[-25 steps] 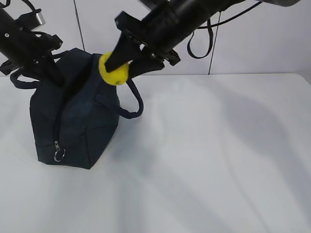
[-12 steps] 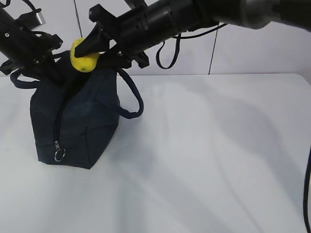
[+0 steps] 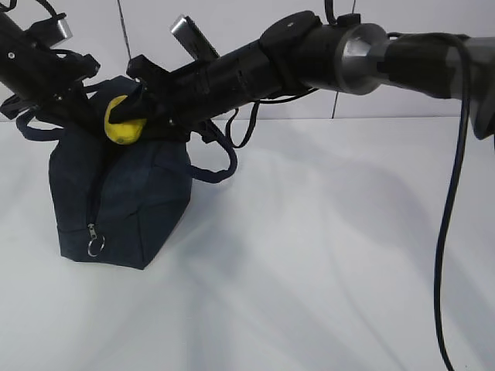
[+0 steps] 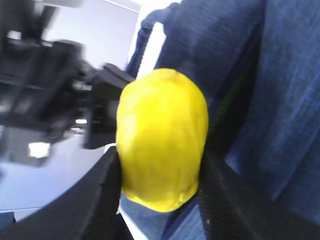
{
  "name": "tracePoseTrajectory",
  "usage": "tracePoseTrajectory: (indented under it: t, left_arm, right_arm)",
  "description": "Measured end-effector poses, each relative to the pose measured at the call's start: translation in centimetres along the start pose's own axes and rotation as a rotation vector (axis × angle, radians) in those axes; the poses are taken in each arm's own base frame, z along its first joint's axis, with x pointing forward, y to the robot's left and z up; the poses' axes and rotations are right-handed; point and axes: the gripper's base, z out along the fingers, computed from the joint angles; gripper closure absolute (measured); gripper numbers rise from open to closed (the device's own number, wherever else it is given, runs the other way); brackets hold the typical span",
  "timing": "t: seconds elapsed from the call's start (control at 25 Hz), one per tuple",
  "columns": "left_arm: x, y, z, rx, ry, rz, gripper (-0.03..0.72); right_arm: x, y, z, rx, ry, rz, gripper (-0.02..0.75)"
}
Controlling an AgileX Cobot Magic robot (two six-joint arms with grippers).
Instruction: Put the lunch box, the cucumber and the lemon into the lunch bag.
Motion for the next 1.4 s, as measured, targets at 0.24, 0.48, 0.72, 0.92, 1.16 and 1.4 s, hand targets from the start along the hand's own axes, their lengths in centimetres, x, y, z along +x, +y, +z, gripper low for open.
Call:
tracePoseTrajectory:
  t: [0.24, 0.48, 0.72, 0.92, 1.16, 1.4]
  left_arm:
    - [0.0, 0.0, 0.0, 0.002, 0.000, -0.001, 0.689]
    - [0.0, 0.0, 0.0, 0.003, -0.001, -0.001, 0.689]
    - [0.0, 0.0, 0.0, 0.005, -0.001, -0.004, 0.689]
    - [0.0, 0.0, 0.0, 0.005, -0.001, -0.004, 0.689]
    - [0.0, 0.0, 0.0, 0.005, -0.001, -0.004, 0.689]
    - [0.0, 0.0, 0.0, 0.005, -0.001, -0.004, 0.689]
  right_arm:
    - [0.4, -1.2, 0.2, 0.095, 0.044, -0.086, 0.407]
    - [0.5, -1.9, 0.1, 0.175, 0.066, -0.124, 0.407]
    - [0.5, -2.0, 0.0, 0.188, 0.061, -0.112, 0.407]
    - [0.3, -1.9, 0.1, 0.175, 0.036, -0.080, 0.407]
    - [0.3, -1.9, 0.1, 0.171, 0.032, -0.068, 0.374]
    - [0.3, -1.6, 0.1, 0.142, 0.026, -0.038, 0.286]
